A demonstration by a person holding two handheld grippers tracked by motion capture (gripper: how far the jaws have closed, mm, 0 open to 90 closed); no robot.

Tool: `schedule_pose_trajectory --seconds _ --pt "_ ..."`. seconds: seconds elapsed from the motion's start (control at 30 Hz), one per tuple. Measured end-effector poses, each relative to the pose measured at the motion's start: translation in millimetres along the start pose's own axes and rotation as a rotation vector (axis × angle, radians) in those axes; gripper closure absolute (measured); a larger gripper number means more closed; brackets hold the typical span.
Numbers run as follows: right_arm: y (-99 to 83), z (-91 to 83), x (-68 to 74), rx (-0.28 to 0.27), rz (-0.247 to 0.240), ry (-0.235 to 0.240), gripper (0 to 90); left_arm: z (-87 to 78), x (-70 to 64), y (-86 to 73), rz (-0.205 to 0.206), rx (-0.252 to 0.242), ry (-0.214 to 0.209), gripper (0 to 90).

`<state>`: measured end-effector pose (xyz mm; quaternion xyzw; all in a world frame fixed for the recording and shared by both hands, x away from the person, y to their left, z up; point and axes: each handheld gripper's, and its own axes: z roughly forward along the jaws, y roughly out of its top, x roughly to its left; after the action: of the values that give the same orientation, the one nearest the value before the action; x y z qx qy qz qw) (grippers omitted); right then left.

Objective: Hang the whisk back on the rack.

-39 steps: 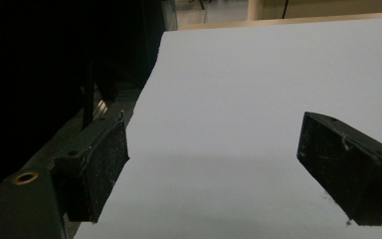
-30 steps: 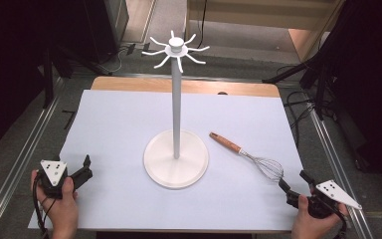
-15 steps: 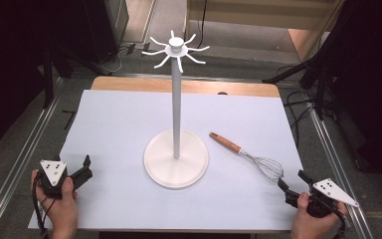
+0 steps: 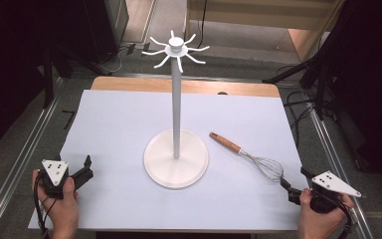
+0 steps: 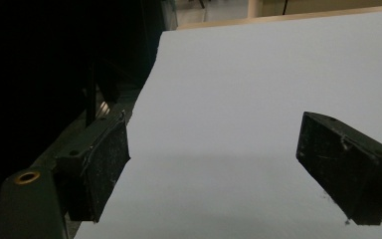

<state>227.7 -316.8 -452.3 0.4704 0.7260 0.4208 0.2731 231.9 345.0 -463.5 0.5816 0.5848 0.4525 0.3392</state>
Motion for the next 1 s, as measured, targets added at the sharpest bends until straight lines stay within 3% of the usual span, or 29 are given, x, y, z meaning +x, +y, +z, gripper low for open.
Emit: schedule_pose_trajectory --seconds 0.23,0.3,0.37,0.5,0.67,0.8,1.0 --pt "12.1 11.2 2.6 0.088 -0.055 0.039 20.5 2.4 -0.5 0.8 0.003 0.027 0.012 14.2" --pt "19.2 15.2 2.7 0.116 -0.066 0.063 20.4 3.4 1.6 0.9 -0.029 0.033 0.020 14.4" --pt "21.2 15.7 2.7 0.123 -0.075 0.067 20.5 3.2 1.9 1.0 -0.032 0.034 0.019 14.5" --pt "30.6 18.8 5.0 0.147 -0.106 0.079 21.5 2.2 -0.8 0.6 -0.001 0.023 0.018 14.5" --pt "41.6 27.0 9.4 0.185 -0.145 0.105 22.0 0.6 2.9 0.2 -0.025 0.009 -0.009 14.6" --pt "50.9 34.5 13.5 0.224 -0.191 0.120 23.9 0.4 1.7 0.3 -0.004 0.012 -0.025 14.6" --pt "60.5 40.0 14.7 0.249 -0.219 0.133 25.3 1.0 -0.3 0.4 0.010 0.012 -0.026 14.5"
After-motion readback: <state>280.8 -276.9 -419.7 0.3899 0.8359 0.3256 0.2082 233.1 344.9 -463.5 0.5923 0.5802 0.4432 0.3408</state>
